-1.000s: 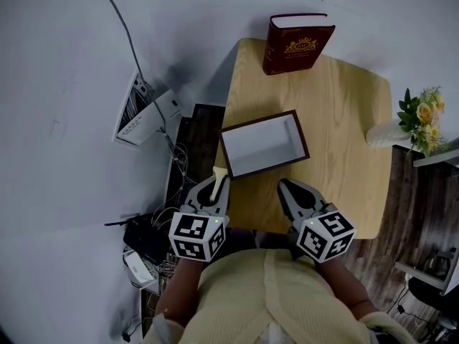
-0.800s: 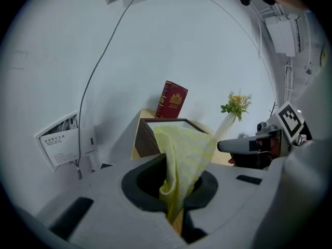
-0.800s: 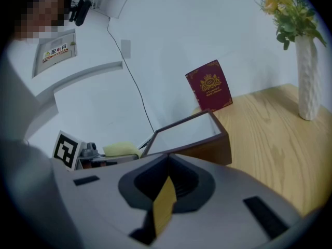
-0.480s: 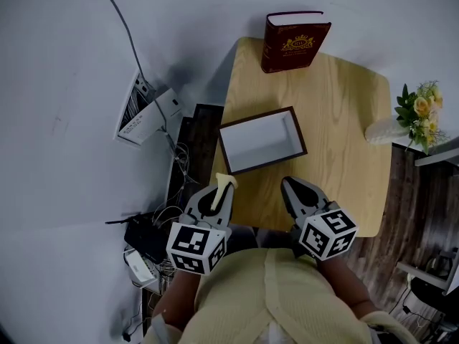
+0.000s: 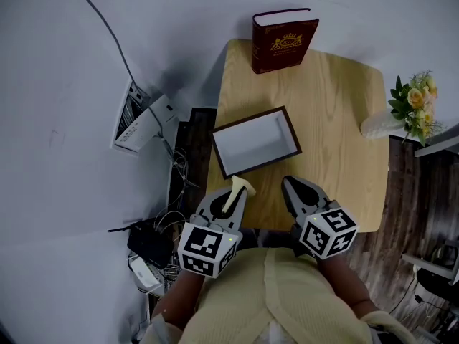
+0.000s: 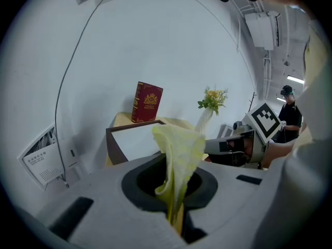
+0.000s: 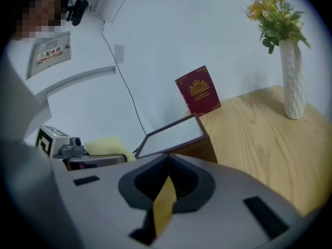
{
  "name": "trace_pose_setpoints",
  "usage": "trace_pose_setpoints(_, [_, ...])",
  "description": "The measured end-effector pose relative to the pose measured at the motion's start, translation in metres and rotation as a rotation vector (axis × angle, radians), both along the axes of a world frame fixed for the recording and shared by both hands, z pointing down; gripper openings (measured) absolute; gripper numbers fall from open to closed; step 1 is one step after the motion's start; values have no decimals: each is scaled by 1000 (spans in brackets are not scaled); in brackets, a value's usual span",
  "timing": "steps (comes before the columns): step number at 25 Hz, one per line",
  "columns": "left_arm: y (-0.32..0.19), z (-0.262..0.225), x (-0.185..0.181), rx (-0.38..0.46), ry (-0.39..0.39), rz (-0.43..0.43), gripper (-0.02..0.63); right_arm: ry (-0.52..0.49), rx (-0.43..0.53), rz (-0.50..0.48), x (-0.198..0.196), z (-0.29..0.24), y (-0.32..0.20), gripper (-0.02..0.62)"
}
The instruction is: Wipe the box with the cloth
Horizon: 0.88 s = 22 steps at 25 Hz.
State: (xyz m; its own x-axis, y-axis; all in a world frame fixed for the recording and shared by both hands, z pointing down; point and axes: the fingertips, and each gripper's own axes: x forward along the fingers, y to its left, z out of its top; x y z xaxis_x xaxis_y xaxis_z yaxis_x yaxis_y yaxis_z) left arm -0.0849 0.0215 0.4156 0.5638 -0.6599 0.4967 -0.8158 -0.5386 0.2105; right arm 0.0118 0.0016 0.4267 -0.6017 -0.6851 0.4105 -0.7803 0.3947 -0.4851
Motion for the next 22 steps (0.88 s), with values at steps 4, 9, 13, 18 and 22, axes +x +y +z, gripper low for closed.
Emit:
trace_pose_setpoints(4, [2, 3, -7, 1, -22, -6, 25, -1, -5, 0, -1, 2, 1, 29])
trace_pose_setpoints(9, [3, 9, -24, -1, -58, -51, 24, -2, -11, -9, -4, 4, 0, 29])
trace_pose_setpoints(13, [-2, 20, -33, 10, -85, -98, 24, -3, -8, -24, -8, 3, -1, 29])
trace_pose_setpoints(18, [-10, 36, -29, 29, -127, -119, 25, 4, -13, -28, -5, 4, -1, 31])
trace_pose_setpoints(22, [-14, 44, -23, 25, -144, -123, 25, 11, -17, -20, 3, 5, -1, 29])
